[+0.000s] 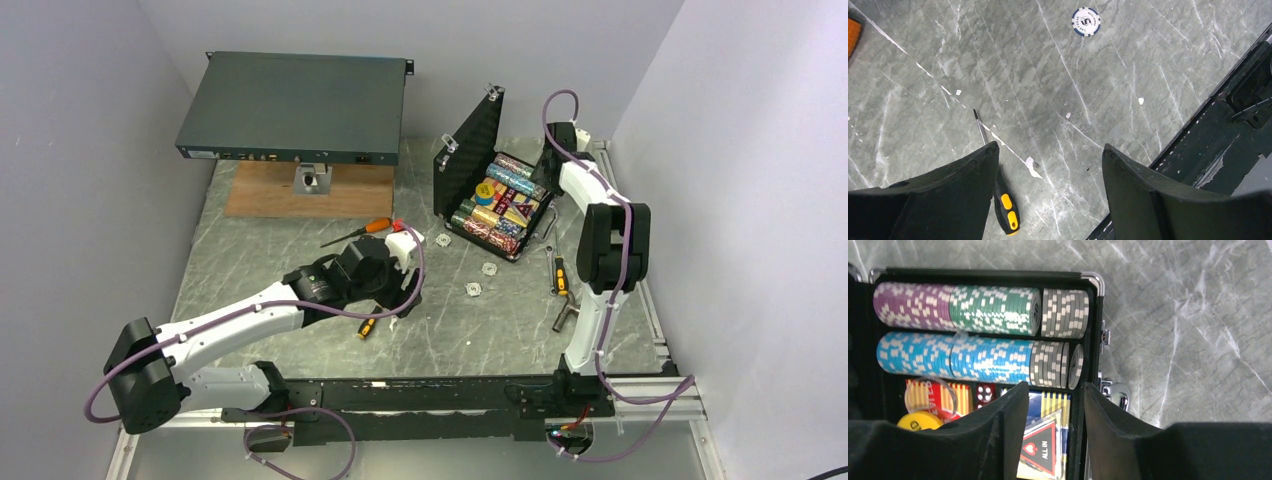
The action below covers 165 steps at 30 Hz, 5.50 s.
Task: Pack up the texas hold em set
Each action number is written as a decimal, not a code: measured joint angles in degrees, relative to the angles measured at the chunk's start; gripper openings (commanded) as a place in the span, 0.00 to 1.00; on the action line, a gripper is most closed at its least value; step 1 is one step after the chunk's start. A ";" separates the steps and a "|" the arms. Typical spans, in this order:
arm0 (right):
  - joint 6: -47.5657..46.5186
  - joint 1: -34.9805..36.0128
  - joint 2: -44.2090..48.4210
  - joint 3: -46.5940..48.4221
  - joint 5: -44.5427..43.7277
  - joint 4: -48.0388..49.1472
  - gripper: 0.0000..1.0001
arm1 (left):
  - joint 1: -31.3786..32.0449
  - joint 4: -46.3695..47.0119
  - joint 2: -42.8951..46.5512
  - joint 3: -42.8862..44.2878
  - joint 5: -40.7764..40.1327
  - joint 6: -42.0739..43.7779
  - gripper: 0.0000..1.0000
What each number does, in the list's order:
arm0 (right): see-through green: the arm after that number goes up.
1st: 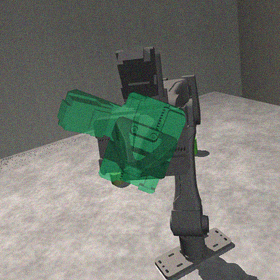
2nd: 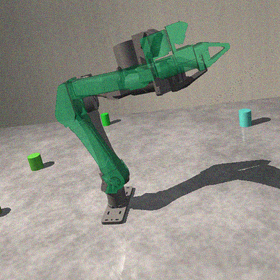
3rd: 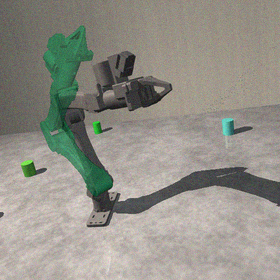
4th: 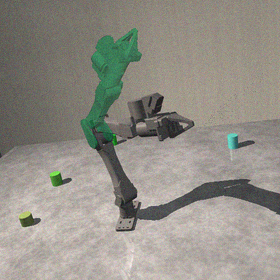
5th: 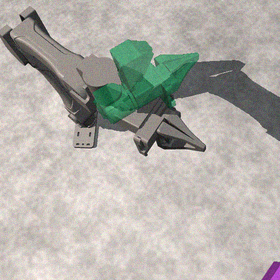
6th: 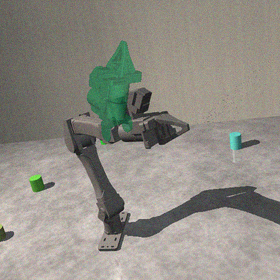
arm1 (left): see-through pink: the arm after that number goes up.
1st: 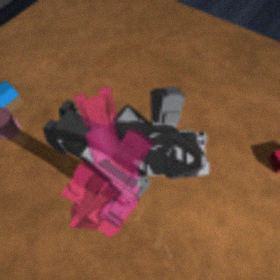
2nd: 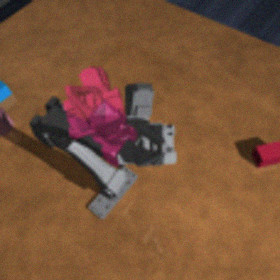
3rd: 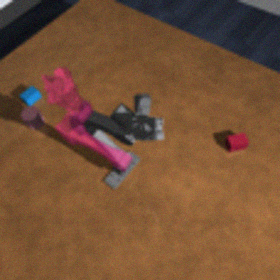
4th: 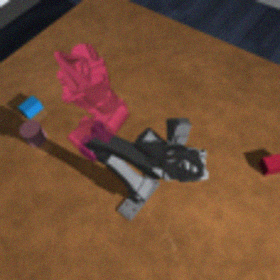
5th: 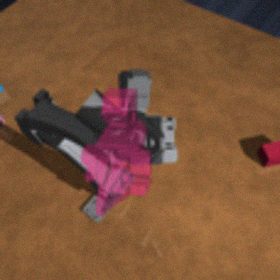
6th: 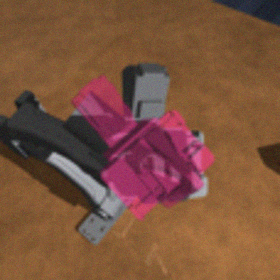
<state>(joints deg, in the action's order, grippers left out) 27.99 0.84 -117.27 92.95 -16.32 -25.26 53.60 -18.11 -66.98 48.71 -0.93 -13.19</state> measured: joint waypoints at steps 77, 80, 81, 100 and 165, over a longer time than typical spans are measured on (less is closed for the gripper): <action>-9.92 25.03 23.02 -40.13 13.49 8.66 0.33 | -11.39 1.25 -3.39 -0.70 11.72 -14.12 0.89; -10.56 25.55 24.24 -40.19 13.99 9.31 0.47 | -16.90 2.97 -1.51 -3.26 16.37 -17.35 0.89; -10.71 25.73 24.55 -40.19 13.99 9.49 0.52 | -18.38 3.45 -1.20 -3.98 17.75 -18.18 0.89; -11.89 28.52 19.85 -38.42 12.26 8.17 0.46 | -19.39 4.72 -1.22 -5.38 24.06 -21.51 0.89; -18.14 33.35 20.76 -37.51 11.76 10.88 0.13 | -26.62 12.39 -5.27 -9.75 35.41 -28.44 0.89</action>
<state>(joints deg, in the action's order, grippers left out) 9.85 34.20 -96.51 55.44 -4.56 -14.37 26.98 -5.72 -72.25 38.96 34.48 -41.63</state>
